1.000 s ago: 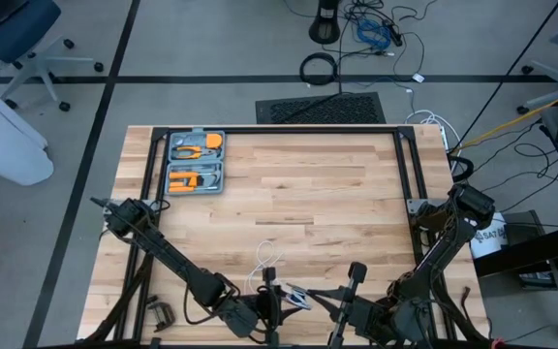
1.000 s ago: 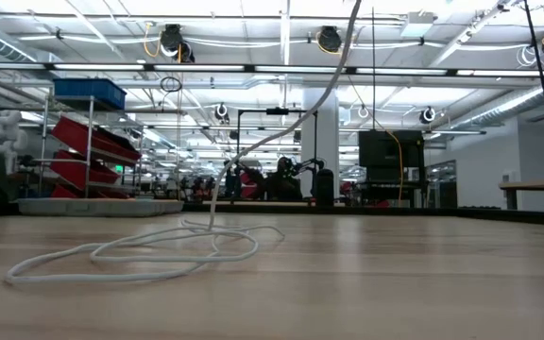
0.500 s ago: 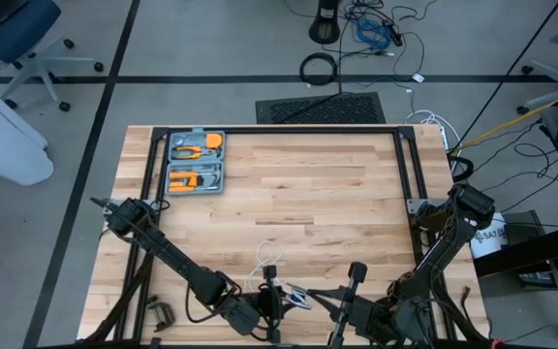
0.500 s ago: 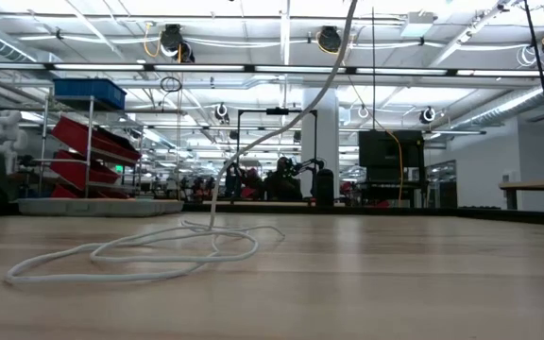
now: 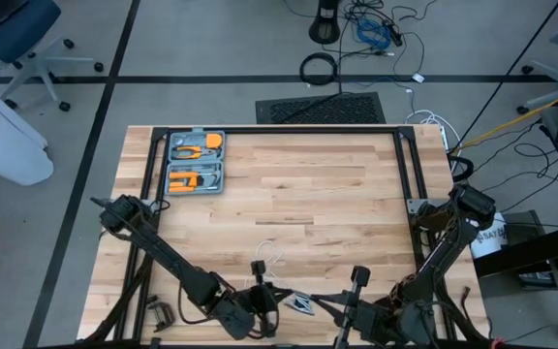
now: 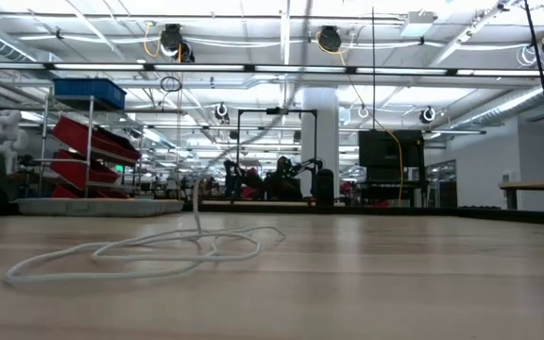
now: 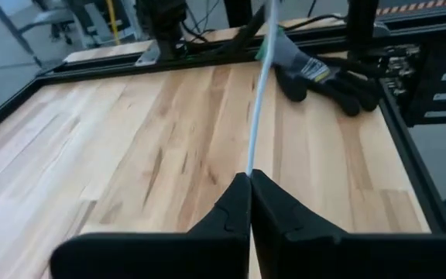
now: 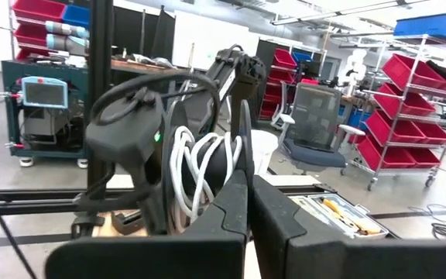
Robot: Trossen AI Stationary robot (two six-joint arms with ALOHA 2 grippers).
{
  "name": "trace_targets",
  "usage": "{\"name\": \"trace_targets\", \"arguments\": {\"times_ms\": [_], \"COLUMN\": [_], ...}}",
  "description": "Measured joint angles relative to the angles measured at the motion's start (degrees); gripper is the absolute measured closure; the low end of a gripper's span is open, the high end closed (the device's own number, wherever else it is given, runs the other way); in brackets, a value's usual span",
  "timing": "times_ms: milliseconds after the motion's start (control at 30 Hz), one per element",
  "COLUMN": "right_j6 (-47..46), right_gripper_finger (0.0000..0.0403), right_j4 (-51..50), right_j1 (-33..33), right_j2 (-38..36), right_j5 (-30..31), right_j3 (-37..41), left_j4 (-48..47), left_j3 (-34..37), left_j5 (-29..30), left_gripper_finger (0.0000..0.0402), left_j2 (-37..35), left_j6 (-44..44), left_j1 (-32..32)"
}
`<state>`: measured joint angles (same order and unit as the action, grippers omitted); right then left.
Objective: Coil cords
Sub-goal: Coil the white wire on the spool
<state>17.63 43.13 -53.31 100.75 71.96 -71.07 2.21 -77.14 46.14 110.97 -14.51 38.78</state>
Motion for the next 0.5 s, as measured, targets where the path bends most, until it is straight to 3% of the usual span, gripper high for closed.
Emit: {"name": "trace_targets", "arguments": {"times_ms": [233, 500], "right_j6": [0.9, -0.4], "right_gripper_finger": [0.0403, 0.0403], "right_j4": [-0.6, -4.9], "right_j1": [-0.4, 0.0], "right_j2": [0.0, 0.0], "right_j5": [0.1, 0.1], "right_j3": [0.0, 0.0], "left_j4": [-11.2, -21.0], "left_j3": [0.0, 0.0], "left_j5": [1.4, 7.6], "left_gripper_finger": [0.0399, 0.04], "left_j2": [-4.6, -9.7], "left_j6": [-7.2, -12.4], "left_j1": [2.1, 5.5]}}
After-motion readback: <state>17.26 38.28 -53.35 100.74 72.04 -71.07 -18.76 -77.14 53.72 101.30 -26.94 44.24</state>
